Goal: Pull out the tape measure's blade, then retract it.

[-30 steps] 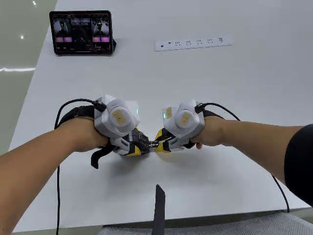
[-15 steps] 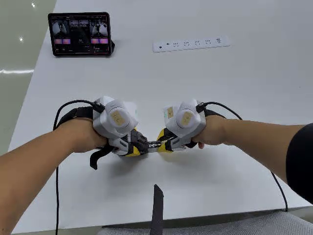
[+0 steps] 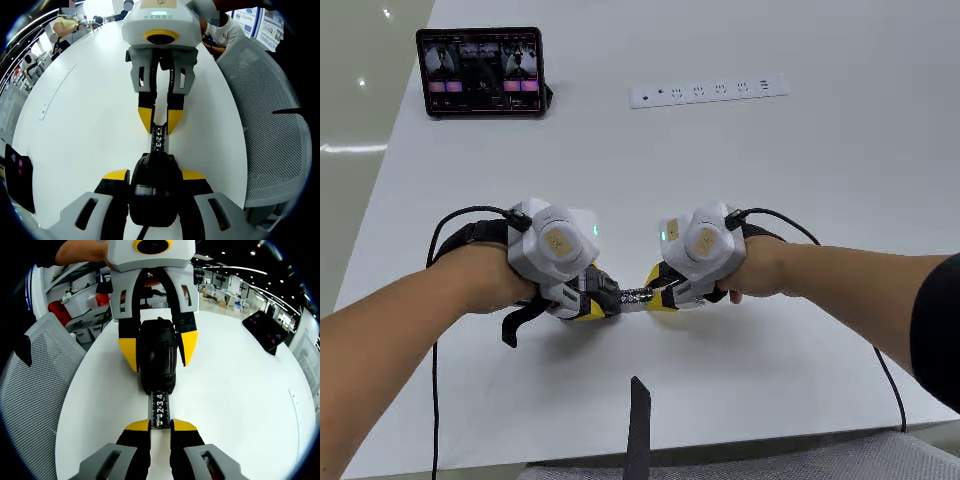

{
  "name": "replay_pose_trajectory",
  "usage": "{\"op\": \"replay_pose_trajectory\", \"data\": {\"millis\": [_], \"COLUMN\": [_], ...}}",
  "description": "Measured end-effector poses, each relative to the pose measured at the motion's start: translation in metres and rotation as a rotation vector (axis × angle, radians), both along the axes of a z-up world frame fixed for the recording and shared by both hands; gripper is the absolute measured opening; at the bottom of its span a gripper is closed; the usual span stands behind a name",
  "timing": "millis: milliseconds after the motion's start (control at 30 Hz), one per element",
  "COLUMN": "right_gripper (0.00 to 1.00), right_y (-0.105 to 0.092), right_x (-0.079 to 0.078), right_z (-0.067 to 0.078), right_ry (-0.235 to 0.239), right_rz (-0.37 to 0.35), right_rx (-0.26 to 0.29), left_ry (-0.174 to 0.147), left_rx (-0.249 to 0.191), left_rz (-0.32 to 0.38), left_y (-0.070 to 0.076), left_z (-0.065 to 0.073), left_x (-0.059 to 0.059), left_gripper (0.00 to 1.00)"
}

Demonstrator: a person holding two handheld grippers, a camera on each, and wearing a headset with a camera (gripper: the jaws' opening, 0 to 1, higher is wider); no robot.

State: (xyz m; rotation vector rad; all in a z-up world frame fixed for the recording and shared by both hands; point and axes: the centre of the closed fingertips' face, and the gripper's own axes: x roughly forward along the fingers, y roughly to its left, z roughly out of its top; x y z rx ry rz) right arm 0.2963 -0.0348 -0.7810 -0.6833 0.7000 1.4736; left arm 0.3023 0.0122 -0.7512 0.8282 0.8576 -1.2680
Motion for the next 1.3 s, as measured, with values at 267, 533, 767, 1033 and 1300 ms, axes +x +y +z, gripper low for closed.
{"op": "replay_pose_trajectory", "data": {"millis": [267,533,767,1033,1300], "right_gripper": [0.1,0.1,0.1,0.1,0.1], "right_y": [-0.005,-0.011,-0.017,-0.023,-0.026], "right_x": [0.0,0.001,0.0,-0.001,-0.002], "right_z": [0.0,0.0,0.0,0.0,0.001], "right_ry": [0.001,-0.002,-0.004,-0.001,0.0], "right_rz": [-0.007,-0.01,-0.01,-0.017,-0.024], "right_rx": [-0.003,-0.012,-0.023,-0.028,-0.031], "left_ry": [-0.005,-0.01,-0.01,-0.009,-0.008], "left_rx": [0.005,0.004,0.004,0.004,0.006], "left_rz": [0.0,0.002,0.004,0.0,-0.005], "left_y": [0.0,0.0,0.0,0.0,0.0], "left_z": [0.0,0.0,0.0,-0.001,-0.001], "left_x": [0.001,0.0,0.0,-0.001,-0.001], "left_gripper": [0.33,0.33,0.33,0.33,0.33]}}
